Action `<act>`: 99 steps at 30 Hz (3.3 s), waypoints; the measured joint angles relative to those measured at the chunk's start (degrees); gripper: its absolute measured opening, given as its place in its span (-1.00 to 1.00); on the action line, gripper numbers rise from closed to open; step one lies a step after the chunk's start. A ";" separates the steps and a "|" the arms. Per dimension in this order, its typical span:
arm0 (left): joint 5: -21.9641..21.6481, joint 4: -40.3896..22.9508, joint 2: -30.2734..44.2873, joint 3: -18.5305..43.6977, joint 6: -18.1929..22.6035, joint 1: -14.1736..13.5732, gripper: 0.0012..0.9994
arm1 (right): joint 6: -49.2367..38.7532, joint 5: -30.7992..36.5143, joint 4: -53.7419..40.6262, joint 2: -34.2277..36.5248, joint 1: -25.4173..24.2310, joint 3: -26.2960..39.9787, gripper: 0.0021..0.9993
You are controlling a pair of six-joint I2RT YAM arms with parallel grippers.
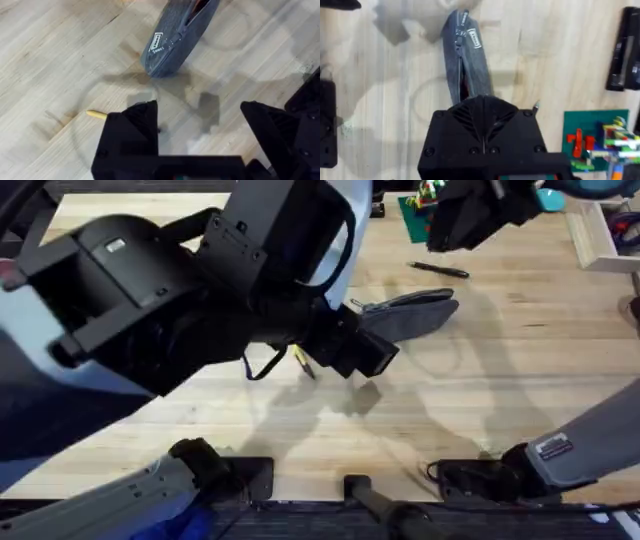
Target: Unzip the bag, pick up the pens from the table one at a time and place them inside, then zip the bag closed.
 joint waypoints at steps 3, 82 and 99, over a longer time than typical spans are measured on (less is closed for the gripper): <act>-0.02 0.00 0.00 0.00 0.00 0.00 0.99 | -0.59 0.67 -0.46 1.63 0.65 0.00 -0.94; -0.81 -0.02 0.00 0.00 0.00 0.00 0.99 | 10.84 8.28 22.23 2.82 3.63 -29.90 0.99; -0.81 -0.02 0.00 0.00 0.00 0.00 0.99 | 11.72 8.37 22.29 2.82 3.63 -29.90 1.00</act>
